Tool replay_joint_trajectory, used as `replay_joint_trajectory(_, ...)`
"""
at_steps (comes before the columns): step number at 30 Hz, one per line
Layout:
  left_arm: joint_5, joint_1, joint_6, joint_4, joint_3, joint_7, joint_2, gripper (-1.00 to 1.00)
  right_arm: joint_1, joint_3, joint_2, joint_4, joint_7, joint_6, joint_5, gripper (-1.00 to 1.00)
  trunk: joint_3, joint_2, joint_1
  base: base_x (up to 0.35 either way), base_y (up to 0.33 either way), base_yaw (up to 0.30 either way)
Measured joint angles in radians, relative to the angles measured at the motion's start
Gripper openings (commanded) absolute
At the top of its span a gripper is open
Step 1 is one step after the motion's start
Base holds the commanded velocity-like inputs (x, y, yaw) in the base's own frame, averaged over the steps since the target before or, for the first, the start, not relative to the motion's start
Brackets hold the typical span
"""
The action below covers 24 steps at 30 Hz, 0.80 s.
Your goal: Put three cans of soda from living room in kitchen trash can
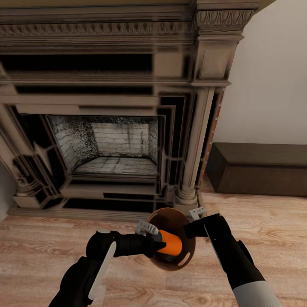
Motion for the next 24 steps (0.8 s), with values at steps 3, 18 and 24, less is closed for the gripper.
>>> replay_joint_trajectory(3,0.011,0.000,-0.002,0.014,-0.001,0.009,0.000,-1.00,-0.001,0.000,0.001,0.017,0.000,0.000,-0.001,-1.00,0.000,0.000,0.000,0.000,0.000,0.000)
replay_joint_trajectory(18,0.014,0.000,-0.026,0.032,-0.013,0.033,0.001,1.00,-0.001,0.000,0.003,0.032,-0.001,-0.003,0.011,-1.00,0.000,0.000,0.000,0.000,0.000,0.000)
replay_joint_trajectory(24,0.014,0.003,-0.019,-0.014,-0.013,0.023,0.009,1.00,-0.001,-0.001,0.002,0.005,0.002,0.003,-0.014,-1.00,0.000,0.000,0.000,0.000,0.000,0.000)
